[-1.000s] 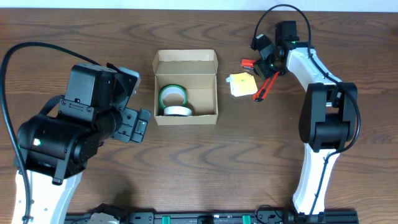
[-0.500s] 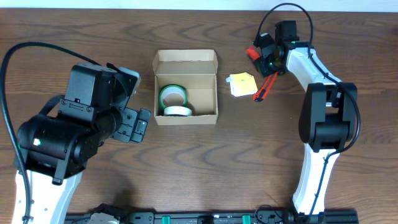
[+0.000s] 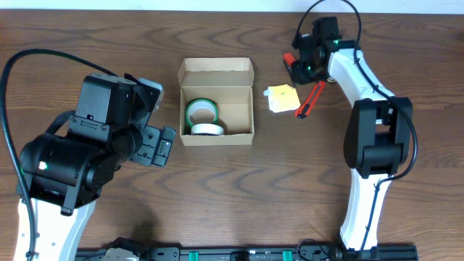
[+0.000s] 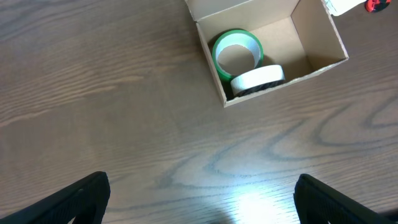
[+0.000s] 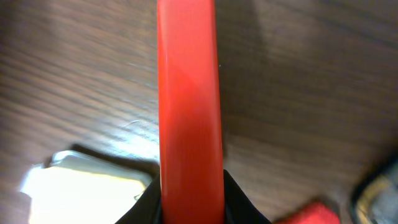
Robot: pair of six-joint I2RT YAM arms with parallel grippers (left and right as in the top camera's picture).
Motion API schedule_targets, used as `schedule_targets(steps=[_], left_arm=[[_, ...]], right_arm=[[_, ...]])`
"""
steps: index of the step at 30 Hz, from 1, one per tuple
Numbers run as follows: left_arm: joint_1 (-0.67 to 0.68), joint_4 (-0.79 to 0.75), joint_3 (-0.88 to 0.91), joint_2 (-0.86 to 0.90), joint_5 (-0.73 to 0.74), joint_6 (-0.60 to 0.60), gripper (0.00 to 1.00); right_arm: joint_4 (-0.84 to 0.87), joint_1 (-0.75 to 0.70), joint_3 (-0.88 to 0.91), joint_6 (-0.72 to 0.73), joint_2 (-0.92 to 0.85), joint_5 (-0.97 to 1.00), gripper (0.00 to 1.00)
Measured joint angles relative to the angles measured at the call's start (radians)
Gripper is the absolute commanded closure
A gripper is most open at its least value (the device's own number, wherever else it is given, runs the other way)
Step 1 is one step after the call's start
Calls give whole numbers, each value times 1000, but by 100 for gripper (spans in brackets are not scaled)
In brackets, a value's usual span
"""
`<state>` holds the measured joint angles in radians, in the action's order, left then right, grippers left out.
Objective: Pack container
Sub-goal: 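Carry the red tool left and lower it into the box's right side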
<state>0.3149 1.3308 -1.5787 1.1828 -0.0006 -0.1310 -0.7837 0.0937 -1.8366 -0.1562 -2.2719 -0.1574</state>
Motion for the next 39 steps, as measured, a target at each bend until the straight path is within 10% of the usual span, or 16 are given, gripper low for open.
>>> schedule_targets(steps=[17,39], left_arm=[[0,0,0,0,0,0,5],[0,0,0,0,0,0,5]], right_arm=[[-307,241,-174,328,461,-2,99],[-287,564,167,881,422,192,99]])
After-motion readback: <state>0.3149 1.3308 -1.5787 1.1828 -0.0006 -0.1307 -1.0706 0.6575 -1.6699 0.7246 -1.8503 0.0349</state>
